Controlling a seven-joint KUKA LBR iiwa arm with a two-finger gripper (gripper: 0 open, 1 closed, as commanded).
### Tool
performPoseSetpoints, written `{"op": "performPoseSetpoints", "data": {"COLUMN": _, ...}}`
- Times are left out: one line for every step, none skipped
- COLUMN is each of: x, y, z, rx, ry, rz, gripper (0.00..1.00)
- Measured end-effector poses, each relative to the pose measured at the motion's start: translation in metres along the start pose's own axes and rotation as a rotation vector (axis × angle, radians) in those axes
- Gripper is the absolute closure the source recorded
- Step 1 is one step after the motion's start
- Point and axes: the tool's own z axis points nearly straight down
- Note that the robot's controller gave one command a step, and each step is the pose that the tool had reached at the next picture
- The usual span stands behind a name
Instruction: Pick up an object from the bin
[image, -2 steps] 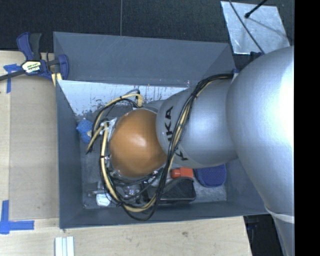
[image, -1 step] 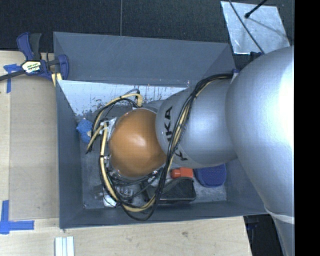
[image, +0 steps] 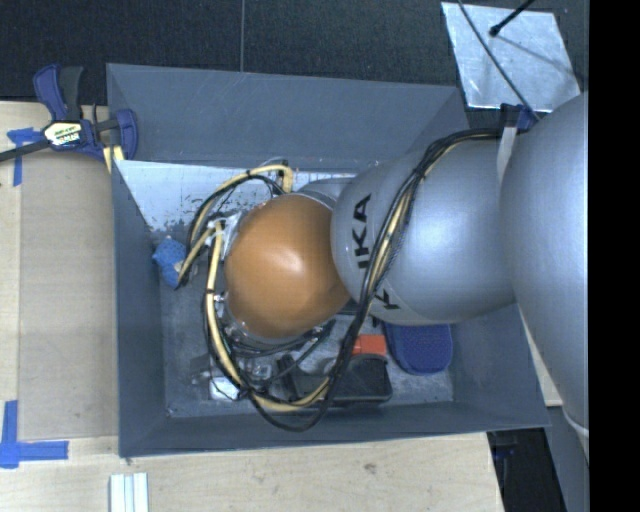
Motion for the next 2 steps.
{"op": "performPoseSetpoints", "data": {"x": -0.001, "y": -0.001, "z": -0.022, "rx": -0.001, "ry": 0.001, "rz": 0.004, "gripper": 1.0}}
{"op": "performPoseSetpoints", "data": {"x": -0.002, "y": -0.002, "z": -0.047, "rx": -0.001, "ry": 0.0, "rz": 0.009, "gripper": 1.0}}
